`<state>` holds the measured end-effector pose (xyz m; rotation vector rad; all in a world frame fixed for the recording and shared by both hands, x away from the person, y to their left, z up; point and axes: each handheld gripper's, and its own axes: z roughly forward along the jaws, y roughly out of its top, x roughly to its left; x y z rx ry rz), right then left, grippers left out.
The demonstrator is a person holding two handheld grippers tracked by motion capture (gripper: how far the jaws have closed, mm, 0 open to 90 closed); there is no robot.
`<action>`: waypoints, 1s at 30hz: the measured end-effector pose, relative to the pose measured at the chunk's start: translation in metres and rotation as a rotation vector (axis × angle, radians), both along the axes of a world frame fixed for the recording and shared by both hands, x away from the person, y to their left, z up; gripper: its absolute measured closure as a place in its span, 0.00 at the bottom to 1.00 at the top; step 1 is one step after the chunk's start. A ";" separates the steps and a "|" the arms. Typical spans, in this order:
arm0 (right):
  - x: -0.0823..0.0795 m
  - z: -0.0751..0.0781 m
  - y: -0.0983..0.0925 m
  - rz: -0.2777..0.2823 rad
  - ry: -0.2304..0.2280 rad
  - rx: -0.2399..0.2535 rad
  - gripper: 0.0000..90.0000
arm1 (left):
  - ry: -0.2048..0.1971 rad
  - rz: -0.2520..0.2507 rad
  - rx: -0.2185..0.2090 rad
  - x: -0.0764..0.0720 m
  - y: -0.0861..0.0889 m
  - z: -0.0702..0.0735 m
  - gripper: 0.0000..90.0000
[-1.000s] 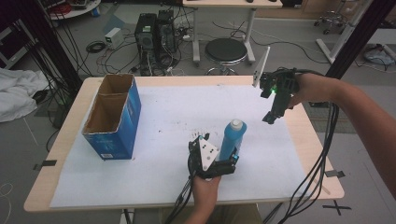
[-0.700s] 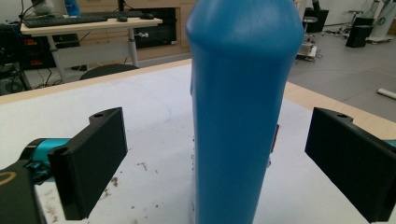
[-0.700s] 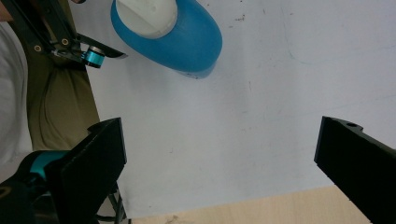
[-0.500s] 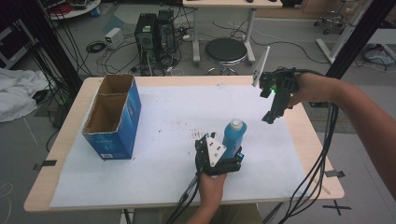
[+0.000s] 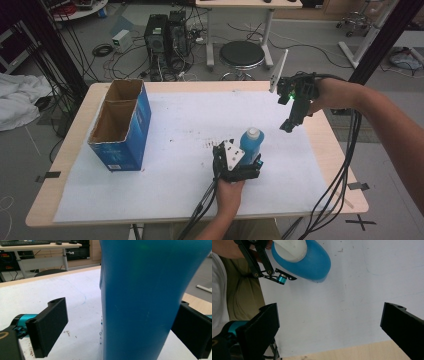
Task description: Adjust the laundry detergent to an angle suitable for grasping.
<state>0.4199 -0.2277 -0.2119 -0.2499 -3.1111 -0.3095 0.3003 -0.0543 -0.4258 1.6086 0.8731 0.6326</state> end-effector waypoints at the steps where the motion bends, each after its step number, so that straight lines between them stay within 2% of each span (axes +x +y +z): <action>1: 0.001 0.000 0.000 0.009 -0.005 0.004 0.01 | 0.004 -0.004 -0.003 0.001 0.000 0.000 0.06; 19: 0.001 0.000 0.002 0.008 -0.005 0.010 0.01 | 0.004 -0.011 0.006 0.004 -0.004 -0.004 0.06; 21: 0.002 0.000 0.002 0.010 -0.005 0.011 0.01 | -0.001 -0.021 0.005 0.004 -0.004 -0.004 0.10; 26: 0.001 0.000 0.002 0.006 -0.003 0.008 0.01 | 0.009 -0.011 0.003 0.005 -0.004 -0.005 0.11; 30: 0.001 0.001 0.003 0.008 -0.007 0.011 0.01 | -0.001 -0.019 0.001 0.004 -0.004 -0.004 0.16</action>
